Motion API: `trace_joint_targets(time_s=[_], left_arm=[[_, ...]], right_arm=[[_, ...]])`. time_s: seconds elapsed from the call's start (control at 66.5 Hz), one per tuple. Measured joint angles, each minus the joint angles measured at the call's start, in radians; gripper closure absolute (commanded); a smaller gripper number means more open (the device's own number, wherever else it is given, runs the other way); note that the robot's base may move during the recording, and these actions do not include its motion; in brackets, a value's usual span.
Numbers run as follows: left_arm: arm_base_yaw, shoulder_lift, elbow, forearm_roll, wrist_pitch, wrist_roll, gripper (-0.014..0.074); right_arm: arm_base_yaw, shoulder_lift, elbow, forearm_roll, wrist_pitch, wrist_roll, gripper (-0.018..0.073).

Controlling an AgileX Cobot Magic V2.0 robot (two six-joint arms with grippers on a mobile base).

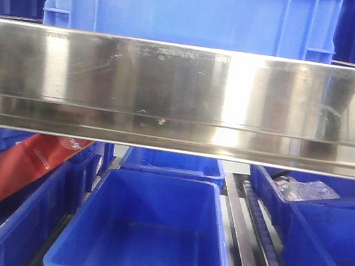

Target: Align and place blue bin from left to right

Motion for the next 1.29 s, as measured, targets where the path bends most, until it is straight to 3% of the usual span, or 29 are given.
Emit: trace_joint_targets(time_s=[0.617, 0.692, 0.963, 1.294], left_arm=[[0.000, 0.000, 0.000, 0.000, 0.000, 0.000, 0.0707], [0.000, 0.000, 0.000, 0.000, 0.000, 0.000, 0.0707], [0.000, 0.000, 0.000, 0.000, 0.000, 0.000, 0.0707], [0.000, -0.002, 0.000, 0.000, -0.002, 0.000, 0.0707]], right_arm=[[-0.006, 0.000, 0.000, 0.000, 0.000, 0.000, 0.0627], [-0.038, 0.000, 0.000, 0.002, 0.018, 0.000, 0.0627], [-0.265, -0.140, 0.094, 0.049, 0.077, 0.000, 0.0627], [-0.290, -0.254, 0.351, 0.061, -0.027, 0.000, 0.0627]])
